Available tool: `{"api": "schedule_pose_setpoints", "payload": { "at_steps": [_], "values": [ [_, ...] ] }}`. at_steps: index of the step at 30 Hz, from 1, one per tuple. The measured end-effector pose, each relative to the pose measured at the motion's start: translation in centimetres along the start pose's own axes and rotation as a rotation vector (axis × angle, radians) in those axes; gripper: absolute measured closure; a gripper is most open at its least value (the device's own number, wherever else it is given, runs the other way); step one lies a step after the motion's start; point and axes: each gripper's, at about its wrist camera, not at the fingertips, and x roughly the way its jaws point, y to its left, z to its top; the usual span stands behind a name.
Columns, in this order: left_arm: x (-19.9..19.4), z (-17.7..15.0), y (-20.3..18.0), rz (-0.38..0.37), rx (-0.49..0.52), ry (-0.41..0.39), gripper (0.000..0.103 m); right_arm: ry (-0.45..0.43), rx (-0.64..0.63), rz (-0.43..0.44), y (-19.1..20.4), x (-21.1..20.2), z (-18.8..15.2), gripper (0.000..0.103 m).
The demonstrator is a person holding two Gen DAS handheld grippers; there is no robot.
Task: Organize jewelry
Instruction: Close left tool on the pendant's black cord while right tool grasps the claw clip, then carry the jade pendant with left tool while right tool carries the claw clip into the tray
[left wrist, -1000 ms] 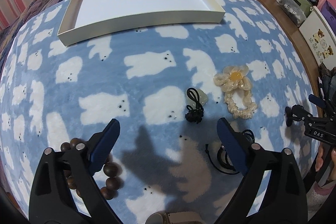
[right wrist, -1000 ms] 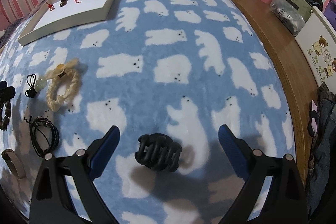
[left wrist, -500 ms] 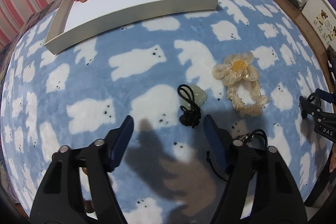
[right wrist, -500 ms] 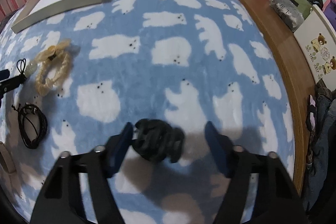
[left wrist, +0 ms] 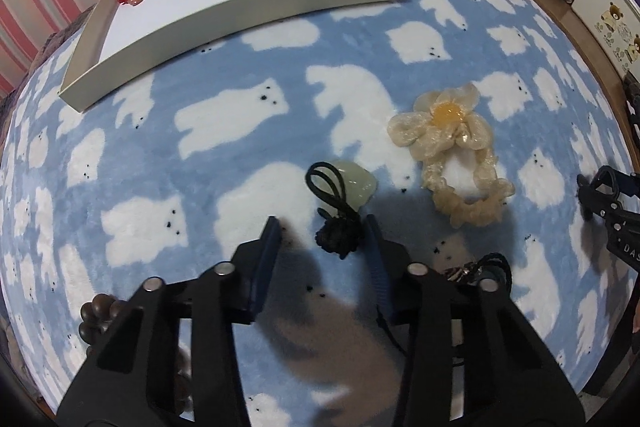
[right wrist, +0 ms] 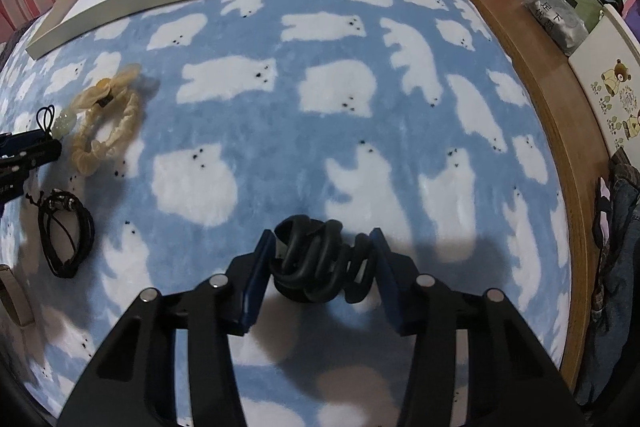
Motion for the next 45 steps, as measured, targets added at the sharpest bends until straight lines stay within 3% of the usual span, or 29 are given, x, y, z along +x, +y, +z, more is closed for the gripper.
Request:
{"api": "schedule_pose_setpoints", "payload": {
  "at_steps": [4, 13, 18, 32, 38, 45],
  "values": [
    [-0.1, 0.0, -0.1, -0.024, 0.018, -0.016, 0.085, -0.003, -0.002, -0.006, 0.2, -0.1, 0.0, 0.055],
    [-0.8, -0.1, 0.3, -0.025, 0.026, -0.050, 0.085, -0.031, -0.030, -0.015, 1.0, -1.1, 1.3, 0.055],
    [-1.9, 0.0, 1.0, -0.034, 0.015, -0.077, 0.086, -0.070, -0.047, 0.022, 2.3, -1.9, 3.1, 0.055],
    [-5.7, 3.1, 5.7, -0.018, -0.054, -0.204, 0.086, -0.218, -0.066, 0.172, 7.7, -3.3, 12.3, 0.055],
    [-6.8, 7.4, 9.3, 0.006, -0.124, -0.268, 0.086, -0.247, -0.095, 0.213, 10.9, -3.5, 18.0, 0.055],
    [-4.6, 15.6, 14.0, 0.056, -0.221, -0.295, 0.086, -0.245, -0.061, 0.258, 15.1, 0.4, 25.7, 0.055]
  ]
}}
